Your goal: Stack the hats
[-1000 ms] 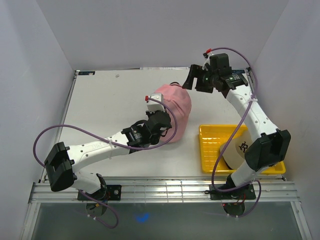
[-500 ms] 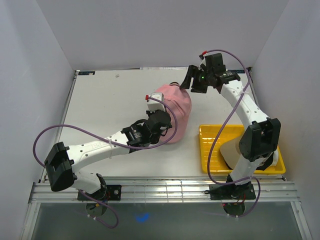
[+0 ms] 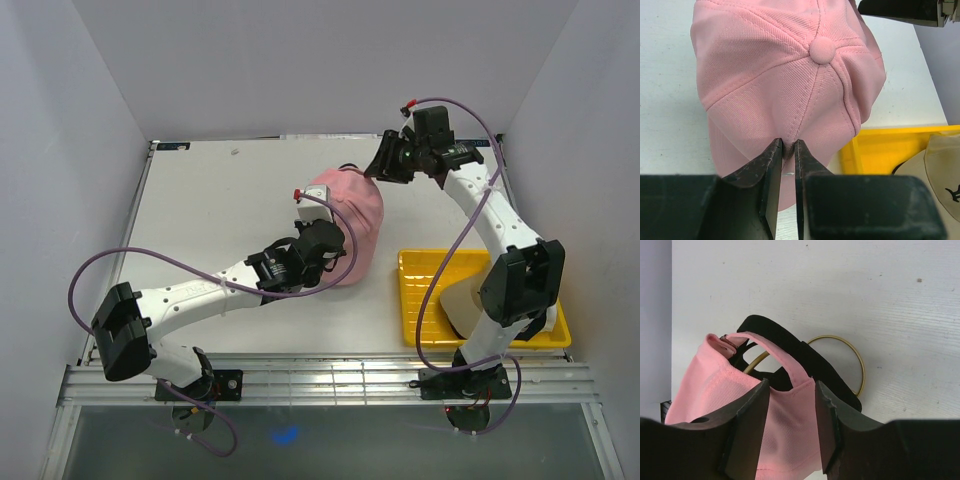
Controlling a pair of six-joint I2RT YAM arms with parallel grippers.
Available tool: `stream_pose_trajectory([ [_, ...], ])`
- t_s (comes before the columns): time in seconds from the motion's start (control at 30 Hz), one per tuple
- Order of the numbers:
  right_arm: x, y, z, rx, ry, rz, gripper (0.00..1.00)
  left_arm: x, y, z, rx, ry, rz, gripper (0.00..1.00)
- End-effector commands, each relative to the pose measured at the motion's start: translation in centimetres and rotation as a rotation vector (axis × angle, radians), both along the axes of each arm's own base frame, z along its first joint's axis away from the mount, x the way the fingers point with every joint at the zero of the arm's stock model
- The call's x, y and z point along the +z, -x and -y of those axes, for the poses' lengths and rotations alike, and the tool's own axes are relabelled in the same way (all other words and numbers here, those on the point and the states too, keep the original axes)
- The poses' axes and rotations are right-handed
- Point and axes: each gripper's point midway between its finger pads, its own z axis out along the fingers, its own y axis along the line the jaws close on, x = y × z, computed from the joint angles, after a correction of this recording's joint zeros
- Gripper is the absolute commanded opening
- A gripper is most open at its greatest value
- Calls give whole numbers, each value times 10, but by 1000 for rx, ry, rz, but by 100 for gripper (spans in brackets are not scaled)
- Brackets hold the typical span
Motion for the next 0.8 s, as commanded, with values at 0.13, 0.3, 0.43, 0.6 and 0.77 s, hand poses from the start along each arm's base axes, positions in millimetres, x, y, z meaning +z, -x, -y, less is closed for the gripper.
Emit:
stream_pose_trajectory([
  [0.13,21,4,2,11,-29,67,42,16,-2,7,-6,36,15,24],
  [0.3,18,3,5,3,-22,60,38,14,-2,7,-7,33,11,24],
  [0.43,17,1,4,6,-33,49,47,14,-2,7,-6,33,10,23],
  [0.6,21,-1,1,19,-52,47,53,14,-2,5,-4,30,11,23],
  [0.77,22,1,-1,26,-55,47,54,13,-2,7,-8,26,7,23],
])
